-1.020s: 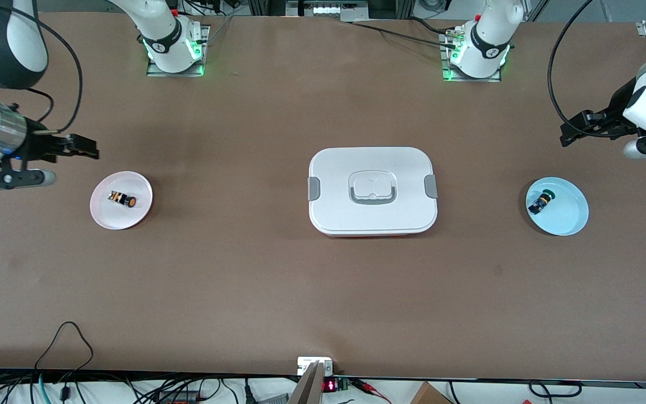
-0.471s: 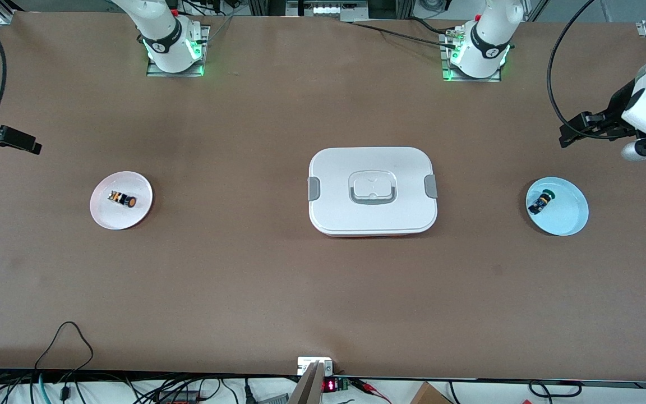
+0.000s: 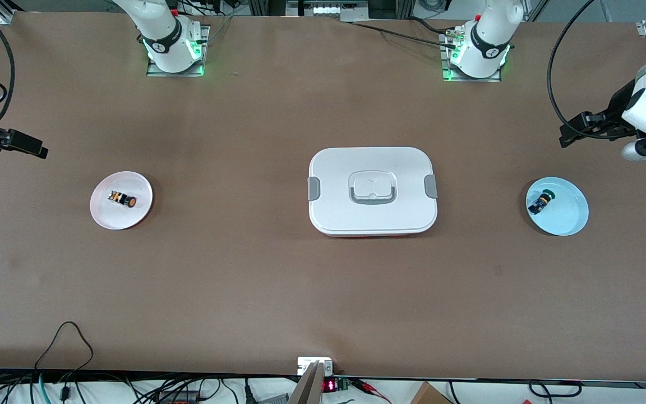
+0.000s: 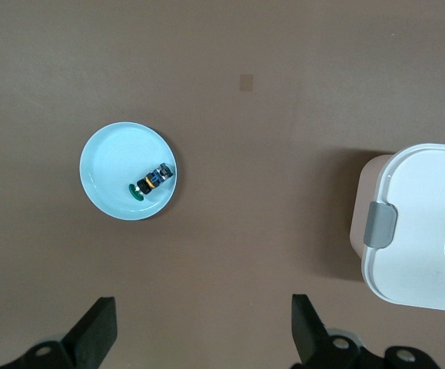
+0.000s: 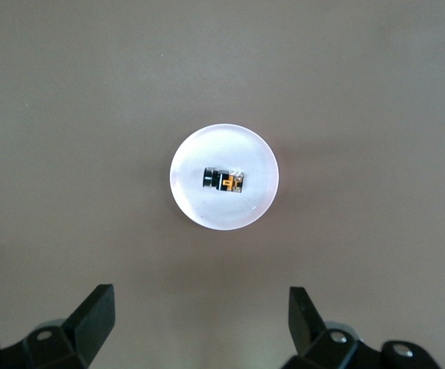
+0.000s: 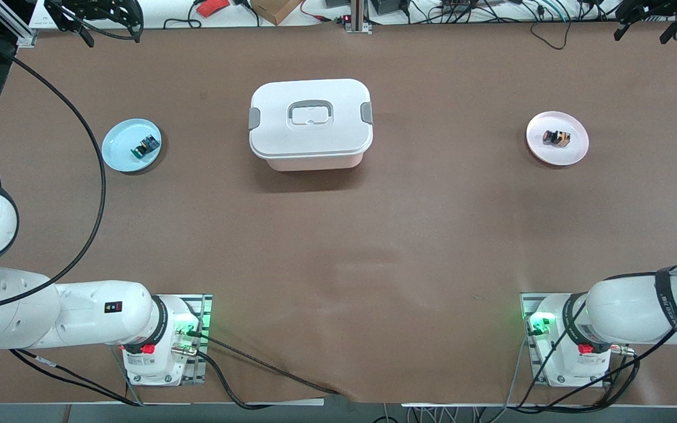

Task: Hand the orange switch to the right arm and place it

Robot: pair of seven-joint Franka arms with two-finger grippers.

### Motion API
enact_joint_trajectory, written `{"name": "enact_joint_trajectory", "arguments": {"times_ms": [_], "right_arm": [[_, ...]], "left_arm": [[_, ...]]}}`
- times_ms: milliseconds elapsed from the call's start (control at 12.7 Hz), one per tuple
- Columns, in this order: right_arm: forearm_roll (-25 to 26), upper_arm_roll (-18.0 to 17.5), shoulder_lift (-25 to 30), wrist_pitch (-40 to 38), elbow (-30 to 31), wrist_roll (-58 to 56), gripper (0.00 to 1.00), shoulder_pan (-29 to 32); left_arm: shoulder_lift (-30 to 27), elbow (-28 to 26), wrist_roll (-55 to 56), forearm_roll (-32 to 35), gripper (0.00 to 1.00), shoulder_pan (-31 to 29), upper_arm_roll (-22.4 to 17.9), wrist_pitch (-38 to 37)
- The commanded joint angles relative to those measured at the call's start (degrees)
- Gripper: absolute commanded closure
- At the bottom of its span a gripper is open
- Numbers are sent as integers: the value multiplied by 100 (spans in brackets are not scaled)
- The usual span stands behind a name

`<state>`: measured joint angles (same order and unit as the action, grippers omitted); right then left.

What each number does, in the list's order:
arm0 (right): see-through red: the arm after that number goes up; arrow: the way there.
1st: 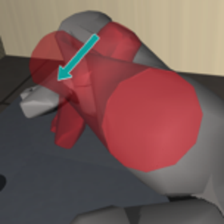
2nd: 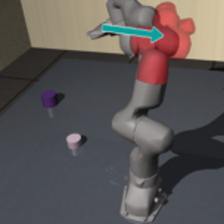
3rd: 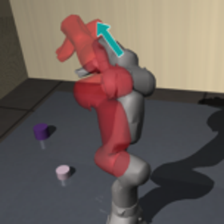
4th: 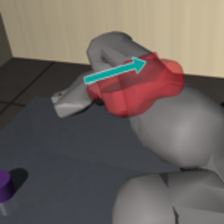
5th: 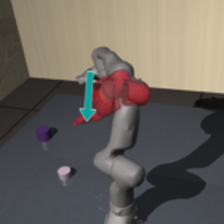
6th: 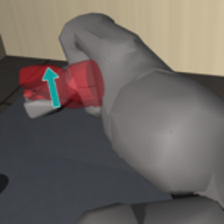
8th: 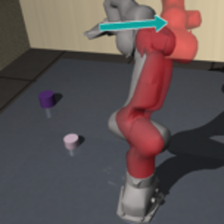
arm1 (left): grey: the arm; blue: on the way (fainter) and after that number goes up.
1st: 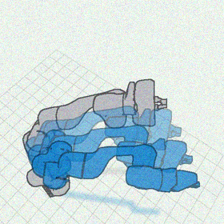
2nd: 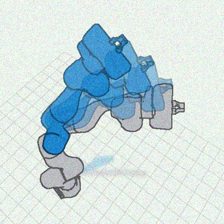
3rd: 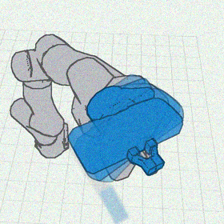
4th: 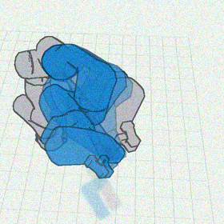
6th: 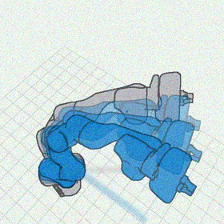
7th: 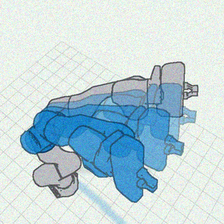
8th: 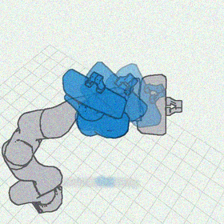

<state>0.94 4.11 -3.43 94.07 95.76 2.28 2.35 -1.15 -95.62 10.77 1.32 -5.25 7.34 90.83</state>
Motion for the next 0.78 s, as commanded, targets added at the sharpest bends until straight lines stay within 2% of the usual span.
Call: {"name": "enact_joint_trajectory", "arguments": {"times_ms": [0, 314, 706], "right_arm": [[-67, -147, 562, 244, 629, 36, 0, 91], [-32, -217, 492, 33, 102, -324, 0, 99], [-6, -226, 325, 67, -30, -254, 0, -40]], "left_arm": [[80, 193, -48, -106, 0, -37, 13, -136], [80, 184, -48, -106, 0, -37, 13, -136], [80, 184, -39, -106, 0, -37, 13, -136]]}}
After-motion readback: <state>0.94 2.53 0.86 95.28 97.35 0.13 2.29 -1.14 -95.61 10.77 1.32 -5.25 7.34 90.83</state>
